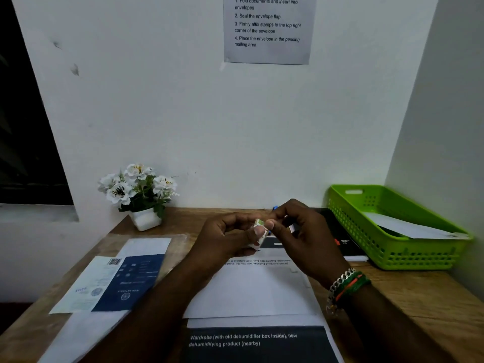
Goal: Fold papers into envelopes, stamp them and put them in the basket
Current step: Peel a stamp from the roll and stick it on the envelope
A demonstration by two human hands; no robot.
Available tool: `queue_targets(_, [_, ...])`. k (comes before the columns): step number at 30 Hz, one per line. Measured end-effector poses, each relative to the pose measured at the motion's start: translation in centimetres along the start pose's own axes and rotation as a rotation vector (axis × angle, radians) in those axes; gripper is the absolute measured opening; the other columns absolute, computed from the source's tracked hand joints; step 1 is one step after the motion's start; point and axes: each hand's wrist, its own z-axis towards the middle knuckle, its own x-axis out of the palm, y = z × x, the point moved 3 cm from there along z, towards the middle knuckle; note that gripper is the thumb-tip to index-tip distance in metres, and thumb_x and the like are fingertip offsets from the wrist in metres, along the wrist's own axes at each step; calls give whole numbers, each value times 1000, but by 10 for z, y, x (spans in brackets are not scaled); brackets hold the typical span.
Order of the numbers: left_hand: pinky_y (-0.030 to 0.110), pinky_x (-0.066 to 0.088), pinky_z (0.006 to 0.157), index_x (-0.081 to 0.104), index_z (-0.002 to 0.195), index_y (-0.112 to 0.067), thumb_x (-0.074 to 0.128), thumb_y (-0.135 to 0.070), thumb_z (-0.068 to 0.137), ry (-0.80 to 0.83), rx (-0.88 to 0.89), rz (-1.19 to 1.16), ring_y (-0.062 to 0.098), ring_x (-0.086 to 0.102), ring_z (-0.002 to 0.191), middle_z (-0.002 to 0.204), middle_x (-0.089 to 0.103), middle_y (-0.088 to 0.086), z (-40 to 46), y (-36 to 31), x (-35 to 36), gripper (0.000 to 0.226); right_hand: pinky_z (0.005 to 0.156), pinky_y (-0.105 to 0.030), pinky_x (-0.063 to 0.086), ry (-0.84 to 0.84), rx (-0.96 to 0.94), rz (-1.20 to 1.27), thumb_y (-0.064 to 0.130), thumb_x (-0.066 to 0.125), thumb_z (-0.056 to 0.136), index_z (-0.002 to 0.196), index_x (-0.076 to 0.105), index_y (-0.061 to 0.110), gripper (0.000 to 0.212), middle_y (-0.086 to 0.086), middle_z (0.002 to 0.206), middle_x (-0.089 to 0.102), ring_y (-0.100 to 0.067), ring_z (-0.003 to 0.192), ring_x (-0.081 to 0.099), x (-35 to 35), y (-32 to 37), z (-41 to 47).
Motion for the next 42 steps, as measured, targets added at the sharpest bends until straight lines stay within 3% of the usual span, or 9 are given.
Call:
queue_targets(6, [37, 63, 86, 76, 115, -13, 82, -25, 74, 22, 23, 2, 19, 75, 92, 103, 79, 13, 0, 1, 1, 43, 71, -33, 51, 65, 73, 52, 25, 67, 96, 87, 65, 21, 11, 9, 85, 66, -10, 77, 61, 6, -6, -1])
queue_targets(10, [31, 61, 83, 76, 115, -14, 81, -26, 76, 35, 39, -5, 16, 75, 94, 105, 79, 10, 0, 1, 2, 41, 62, -26, 40, 137, 226, 135, 33, 62, 100, 87, 67, 23, 17, 16, 74, 64, 0, 62, 52, 12, -13, -4])
queue_targets(16, [33, 61, 88, 77, 114, -17, 79, -21, 82, 42, 6, -28, 15, 73, 97, 107, 79, 7, 2, 6, 2, 32, 76, -27, 42, 180, 340, 210, 31, 56, 103, 93, 69, 13, 25, 20, 79, 67, 0, 85, 54, 17, -9, -7])
queue_targets(19, [39, 60, 93, 79, 109, -20, 75, -12, 89, 32, -49, -67, 17, 73, 99, 106, 78, 7, 4, 11, 2, 22, 57, -26, 43, 180, 385, 248, 30, 55, 104, 98, 67, 8, 26, 3, 78, 62, -15, 70, 52, 19, -7, -8])
queue_targets(21, [42, 60, 94, 79, 109, -19, 71, -7, 93, 25, -68, -75, 18, 73, 100, 106, 78, 7, 5, 13, 2, 22, 51, -24, 43, 182, 429, 260, 32, 54, 104, 102, 68, 9, 26, 0, 78, 58, -16, 67, 50, 21, -6, -10])
queue_targets(24, [40, 61, 92, 79, 111, -17, 70, -5, 94, 24, -76, -80, 19, 72, 100, 105, 77, 7, 5, 13, 2, 23, 50, -21, 41, 177, 481, 323, 33, 54, 104, 101, 70, 14, 25, 9, 74, 55, -8, 64, 48, 24, -7, -12])
queue_targets(30, [37, 60, 90, 77, 114, -16, 69, -6, 94, 35, -91, -111, 32, 70, 115, 116, 75, 14, 6, 15, 2, 23, 58, -24, 43, 191, 555, 417, 36, 51, 105, 115, 72, 19, 29, 13, 78, 62, -4, 66, 48, 27, -6, -16])
queue_targets(38, [31, 60, 83, 75, 117, -10, 69, -5, 94, 34, -102, -161, 26, 73, 108, 116, 75, 16, 7, 13, 0, 25, 56, -23, 38, 153, 584, 542, 30, 54, 104, 111, 74, 14, 26, 3, 80, 63, -5, 61, 45, 27, -1, -16])
queue_targets(42, [32, 62, 83, 74, 114, -6, 70, -5, 93, -37, -96, -181, 21, 74, 96, 112, 75, 18, 8, 14, -2, 22, 51, -24, 43, 34, 514, 476, 25, 60, 101, 94, 76, 20, 18, 3, 78, 68, -9, 62, 51, 19, 1, -12])
